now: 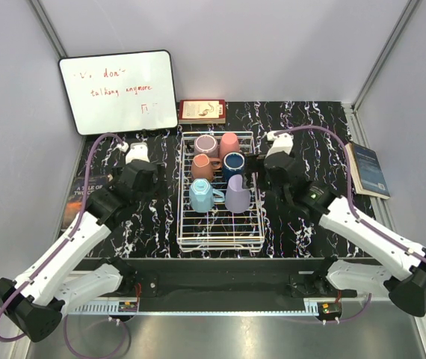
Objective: Unload the cups from the dish rack
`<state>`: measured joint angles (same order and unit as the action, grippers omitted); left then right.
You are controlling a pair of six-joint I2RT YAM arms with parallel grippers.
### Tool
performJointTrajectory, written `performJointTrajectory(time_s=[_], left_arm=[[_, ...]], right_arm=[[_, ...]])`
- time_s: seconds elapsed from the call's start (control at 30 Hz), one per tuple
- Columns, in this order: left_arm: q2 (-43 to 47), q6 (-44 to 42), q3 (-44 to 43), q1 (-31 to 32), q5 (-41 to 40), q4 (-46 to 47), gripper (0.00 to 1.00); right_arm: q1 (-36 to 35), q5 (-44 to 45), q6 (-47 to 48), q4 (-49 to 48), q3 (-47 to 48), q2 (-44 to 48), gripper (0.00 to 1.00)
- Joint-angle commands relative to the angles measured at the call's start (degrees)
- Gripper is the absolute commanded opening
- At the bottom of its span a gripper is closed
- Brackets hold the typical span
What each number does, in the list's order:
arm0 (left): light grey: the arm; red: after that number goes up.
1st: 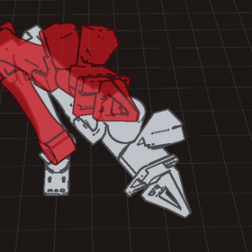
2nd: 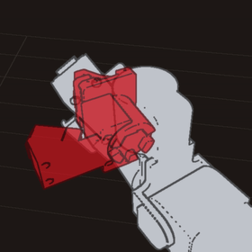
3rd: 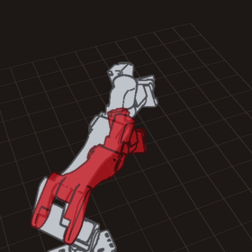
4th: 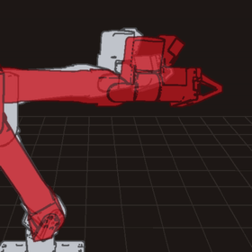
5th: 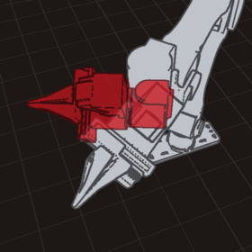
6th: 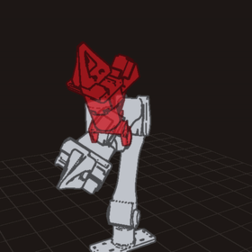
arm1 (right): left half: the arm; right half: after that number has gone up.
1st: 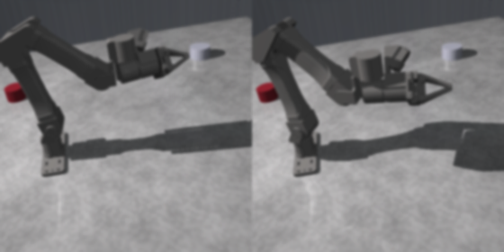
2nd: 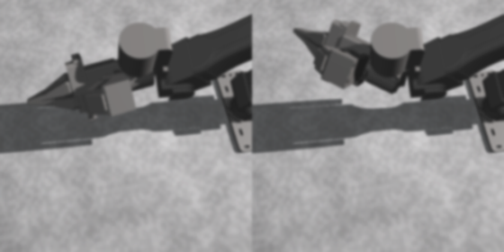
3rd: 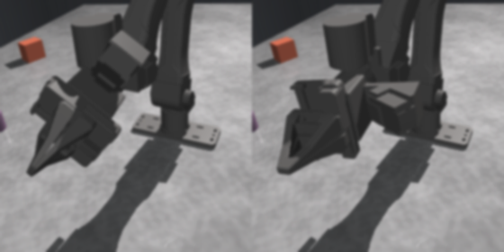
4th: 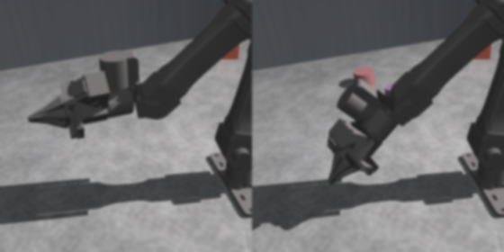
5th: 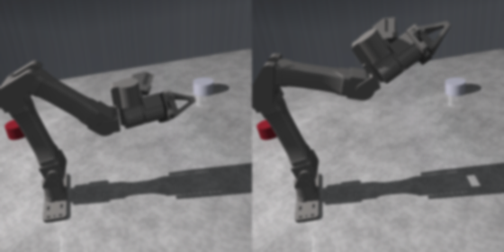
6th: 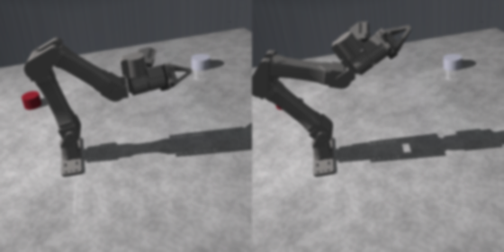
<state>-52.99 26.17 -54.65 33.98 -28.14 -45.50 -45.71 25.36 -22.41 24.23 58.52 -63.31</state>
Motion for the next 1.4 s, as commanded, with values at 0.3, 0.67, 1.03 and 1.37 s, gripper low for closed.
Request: performJointTrajectory(time_s=[0.3,0.67,1.03,1.37], left_arm=[[-1.0,1.1,0.1,0.2,2.9,1.3,0.99],[-0.9,1.2,0.1,0.2,3.2,1.3,0.99],[-1.1,1.4,0.6,0.2,3.4,1.4,0.99],[-1.4,1.8,0.6,0.2,3.6,1.5,0.99]], right_arm=[[-7.1,-0.3,-2.3,-0.5,6.5,-11.3,1.00],[-7.2,1.4,-2.0,-0.4,6.8,-16.2,1.00],[-7.2,2.8,-2.2,-0.3,6.6,-20.1,1.00],[-7.2,3.6,-2.5,-0.1,6.6,-19.4,0.44]])
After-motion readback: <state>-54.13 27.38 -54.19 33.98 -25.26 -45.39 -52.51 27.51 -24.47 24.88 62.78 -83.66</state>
